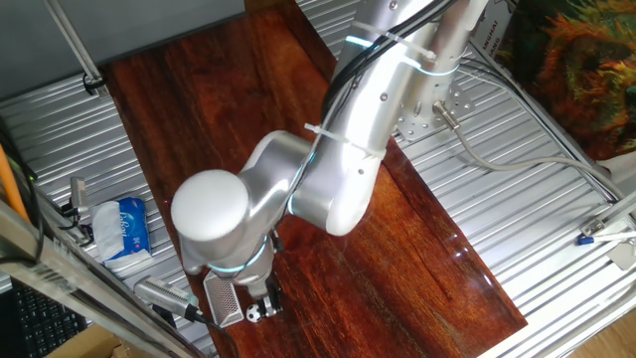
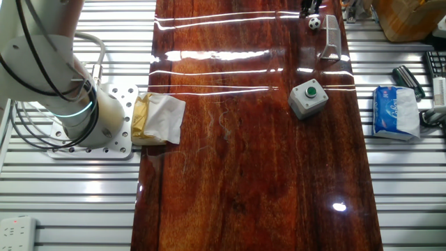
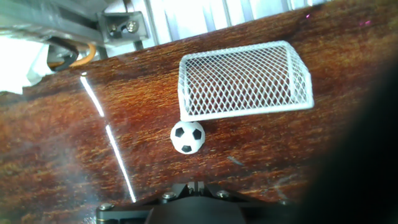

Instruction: Push the soccer ball into the goal

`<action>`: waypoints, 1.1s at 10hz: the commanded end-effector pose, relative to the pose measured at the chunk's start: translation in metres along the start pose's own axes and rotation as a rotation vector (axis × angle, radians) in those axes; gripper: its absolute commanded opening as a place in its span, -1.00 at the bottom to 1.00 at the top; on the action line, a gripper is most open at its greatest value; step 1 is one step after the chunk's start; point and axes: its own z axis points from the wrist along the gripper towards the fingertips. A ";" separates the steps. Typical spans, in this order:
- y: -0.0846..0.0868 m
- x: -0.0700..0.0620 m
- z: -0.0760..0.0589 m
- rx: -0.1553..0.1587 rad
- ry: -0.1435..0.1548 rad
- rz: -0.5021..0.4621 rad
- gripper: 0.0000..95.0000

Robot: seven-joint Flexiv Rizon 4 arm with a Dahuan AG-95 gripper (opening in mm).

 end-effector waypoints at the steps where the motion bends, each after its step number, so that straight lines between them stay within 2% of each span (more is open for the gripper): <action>1: 0.000 0.000 0.000 0.219 0.007 -0.435 -1.00; 2: 0.000 0.000 0.000 0.190 -0.005 -0.465 -1.00; 3: 0.000 0.000 0.000 0.183 -0.014 -0.490 -1.00; 5: 0.000 0.000 0.000 0.179 -0.026 -0.500 -1.00; 11: 0.000 0.001 -0.001 0.170 -0.022 -0.467 -1.00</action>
